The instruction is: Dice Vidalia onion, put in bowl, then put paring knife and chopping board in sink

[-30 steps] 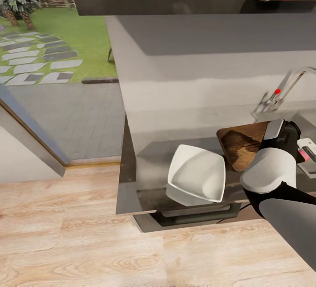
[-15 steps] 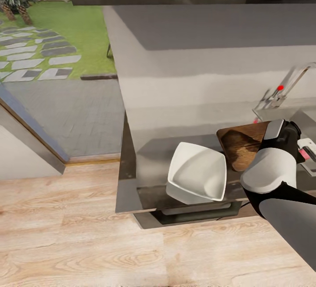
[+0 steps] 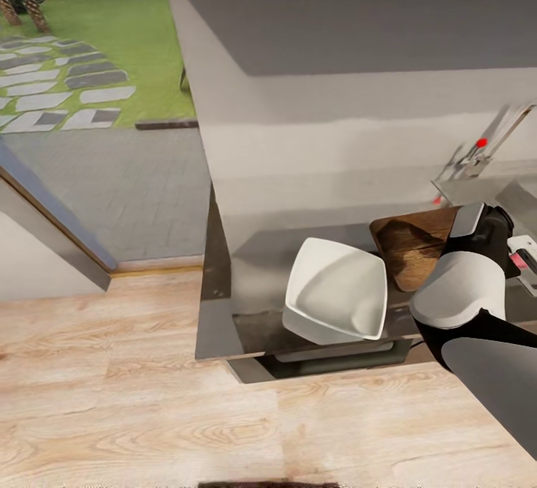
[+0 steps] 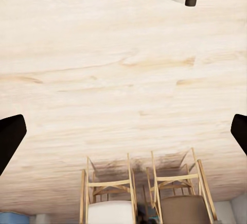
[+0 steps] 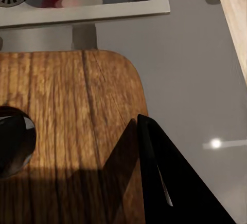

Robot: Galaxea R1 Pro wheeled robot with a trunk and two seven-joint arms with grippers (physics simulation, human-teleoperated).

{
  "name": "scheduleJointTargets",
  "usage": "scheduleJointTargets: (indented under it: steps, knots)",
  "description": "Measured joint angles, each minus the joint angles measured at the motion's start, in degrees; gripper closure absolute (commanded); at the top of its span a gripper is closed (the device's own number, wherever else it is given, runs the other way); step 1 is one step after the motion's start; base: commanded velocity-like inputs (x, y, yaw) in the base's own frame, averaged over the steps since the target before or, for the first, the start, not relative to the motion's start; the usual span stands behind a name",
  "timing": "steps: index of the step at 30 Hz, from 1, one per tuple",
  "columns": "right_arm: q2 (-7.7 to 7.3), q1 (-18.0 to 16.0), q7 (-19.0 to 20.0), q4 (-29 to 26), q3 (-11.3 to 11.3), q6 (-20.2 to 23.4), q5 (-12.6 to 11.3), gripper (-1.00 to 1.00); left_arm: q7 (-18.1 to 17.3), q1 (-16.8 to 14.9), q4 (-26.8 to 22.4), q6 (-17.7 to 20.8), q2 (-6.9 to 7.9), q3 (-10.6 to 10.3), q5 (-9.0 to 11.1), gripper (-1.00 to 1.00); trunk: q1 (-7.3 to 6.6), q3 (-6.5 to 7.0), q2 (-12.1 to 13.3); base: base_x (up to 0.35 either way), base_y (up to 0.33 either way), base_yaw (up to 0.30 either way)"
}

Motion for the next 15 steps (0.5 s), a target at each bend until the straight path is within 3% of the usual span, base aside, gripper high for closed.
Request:
scheduleJointTargets:
  steps: [15]
  knots:
    - [-0.78, 0.00, -0.05, -0.37, 0.00, -0.20, -0.03, 1.00, 0.00, 0.00, -0.03, 0.00, -0.08, 0.00, -0.07, -1.00, 0.00, -0.55, -0.01, 0.000, -0.054, 0.000]
